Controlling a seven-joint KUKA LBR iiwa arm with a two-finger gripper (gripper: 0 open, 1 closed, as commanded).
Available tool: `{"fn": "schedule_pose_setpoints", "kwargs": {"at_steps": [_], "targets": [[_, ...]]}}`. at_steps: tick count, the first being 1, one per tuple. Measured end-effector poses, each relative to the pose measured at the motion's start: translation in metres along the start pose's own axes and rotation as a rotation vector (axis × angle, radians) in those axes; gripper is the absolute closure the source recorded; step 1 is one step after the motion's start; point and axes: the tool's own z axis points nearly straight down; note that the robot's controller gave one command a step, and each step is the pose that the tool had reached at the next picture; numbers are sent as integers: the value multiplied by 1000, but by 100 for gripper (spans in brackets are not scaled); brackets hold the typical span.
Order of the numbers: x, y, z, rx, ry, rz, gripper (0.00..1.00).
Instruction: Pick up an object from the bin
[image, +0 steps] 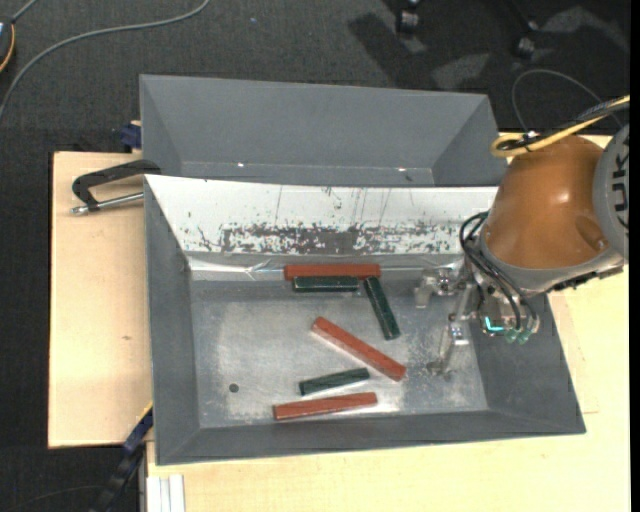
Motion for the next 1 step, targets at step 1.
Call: {"fn": "schedule_pose_setpoints", "kwargs": {"at_steps": [1], "targets": [[9, 19, 102, -1, -5, 16, 0]]}}
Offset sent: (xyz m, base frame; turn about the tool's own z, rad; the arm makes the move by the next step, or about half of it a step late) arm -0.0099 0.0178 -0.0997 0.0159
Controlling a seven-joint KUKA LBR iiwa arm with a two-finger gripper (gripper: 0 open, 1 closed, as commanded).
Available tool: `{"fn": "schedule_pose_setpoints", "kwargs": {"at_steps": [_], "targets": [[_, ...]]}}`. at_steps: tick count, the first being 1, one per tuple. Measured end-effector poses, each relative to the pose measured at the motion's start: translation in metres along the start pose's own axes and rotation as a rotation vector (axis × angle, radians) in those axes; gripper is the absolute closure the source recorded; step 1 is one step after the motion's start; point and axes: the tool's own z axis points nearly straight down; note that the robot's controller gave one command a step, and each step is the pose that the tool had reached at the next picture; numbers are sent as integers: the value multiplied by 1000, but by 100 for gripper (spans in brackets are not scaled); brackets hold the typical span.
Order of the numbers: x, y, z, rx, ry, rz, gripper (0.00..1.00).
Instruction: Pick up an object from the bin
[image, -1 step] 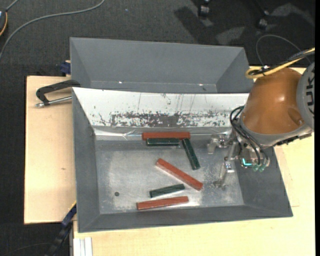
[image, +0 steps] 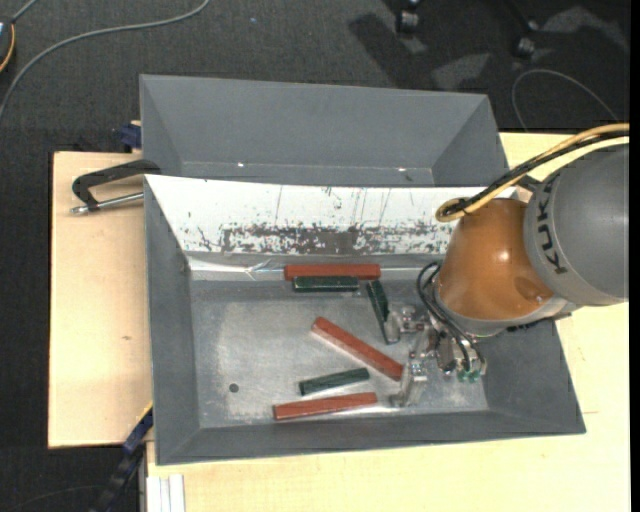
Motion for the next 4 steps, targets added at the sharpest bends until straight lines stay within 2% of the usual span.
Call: {"fn": "schedule_pose_setpoints", "kwargs": {"at_steps": [1, 2, 3, 4], "targets": [[-3, -1, -6, 1, -8, -1, 100], [-1, -1, -4, 1, -3, -1, 0], [-4, -1, -6, 2, -13, 0, 100], [-1, -1, -4, 1, -4, -1, 0]]}}
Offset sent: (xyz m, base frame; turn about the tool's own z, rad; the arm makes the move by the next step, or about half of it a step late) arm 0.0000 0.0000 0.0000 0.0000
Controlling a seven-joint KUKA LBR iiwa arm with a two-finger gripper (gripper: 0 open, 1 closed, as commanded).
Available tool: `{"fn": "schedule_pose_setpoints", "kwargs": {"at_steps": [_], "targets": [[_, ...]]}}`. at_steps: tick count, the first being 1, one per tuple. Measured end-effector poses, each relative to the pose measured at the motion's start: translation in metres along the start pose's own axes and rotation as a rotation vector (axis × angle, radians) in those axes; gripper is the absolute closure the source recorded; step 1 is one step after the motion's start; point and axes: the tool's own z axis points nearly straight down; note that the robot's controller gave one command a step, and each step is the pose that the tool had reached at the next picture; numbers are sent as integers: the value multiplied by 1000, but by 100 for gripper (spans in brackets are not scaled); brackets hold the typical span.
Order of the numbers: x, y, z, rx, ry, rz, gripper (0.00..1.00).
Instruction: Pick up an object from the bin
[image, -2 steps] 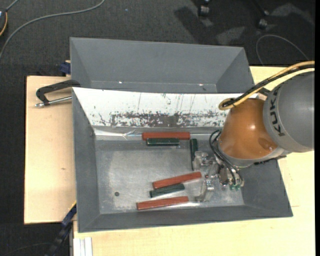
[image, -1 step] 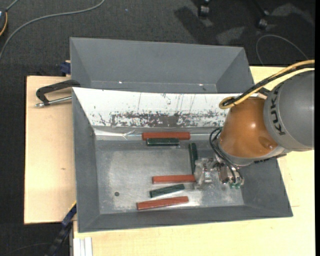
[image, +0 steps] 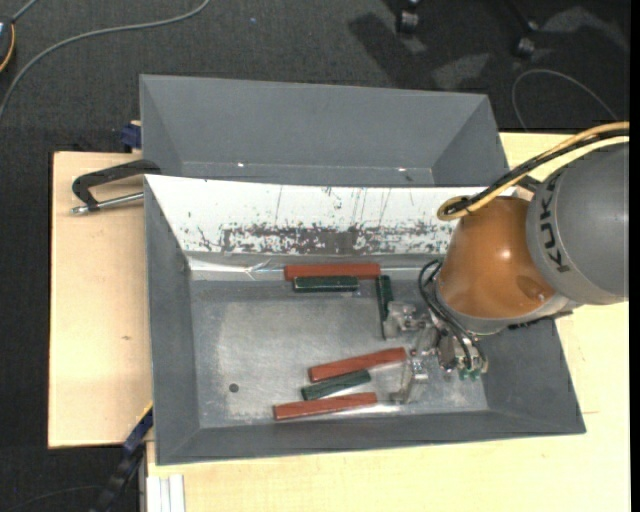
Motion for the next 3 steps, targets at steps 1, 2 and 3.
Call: {"fn": "schedule_pose_setpoints", "kwargs": {"at_steps": [1, 2, 3], "targets": [[-3, 0, -2, 0, -8, 0, 100], [0, 0, 0, 0, 1, 0, 0], [0, 0, 0, 0, 0, 0, 100]]}}
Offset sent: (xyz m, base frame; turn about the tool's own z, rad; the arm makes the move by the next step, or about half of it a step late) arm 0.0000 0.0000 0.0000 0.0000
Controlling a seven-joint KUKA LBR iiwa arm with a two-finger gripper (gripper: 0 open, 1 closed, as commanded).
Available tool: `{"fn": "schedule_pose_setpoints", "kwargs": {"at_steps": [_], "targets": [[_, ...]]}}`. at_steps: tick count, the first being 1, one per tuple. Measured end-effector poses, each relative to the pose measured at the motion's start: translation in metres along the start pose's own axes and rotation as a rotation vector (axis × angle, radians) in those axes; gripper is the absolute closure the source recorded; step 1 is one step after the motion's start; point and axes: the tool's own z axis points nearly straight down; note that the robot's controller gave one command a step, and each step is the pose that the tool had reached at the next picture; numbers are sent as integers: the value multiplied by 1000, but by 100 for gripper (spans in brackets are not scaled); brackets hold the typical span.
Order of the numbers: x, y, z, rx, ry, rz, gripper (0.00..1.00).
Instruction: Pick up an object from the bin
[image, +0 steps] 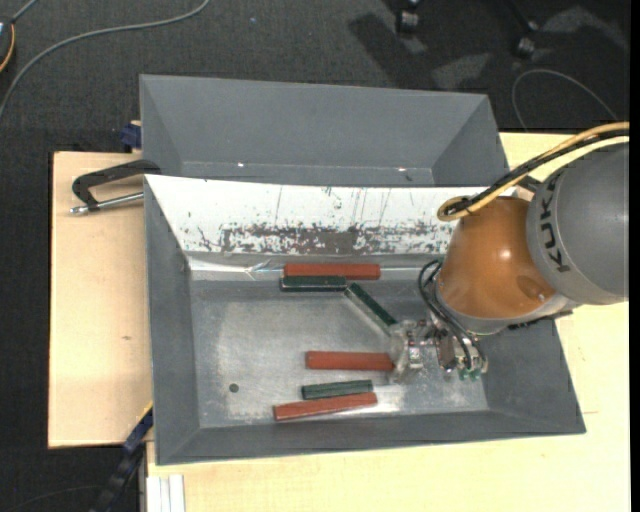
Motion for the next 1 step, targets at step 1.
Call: {"fn": "schedule_pose_setpoints", "kwargs": {"at_steps": [1], "targets": [[0, 0, 0, 0, 0, 0, 100]]}}
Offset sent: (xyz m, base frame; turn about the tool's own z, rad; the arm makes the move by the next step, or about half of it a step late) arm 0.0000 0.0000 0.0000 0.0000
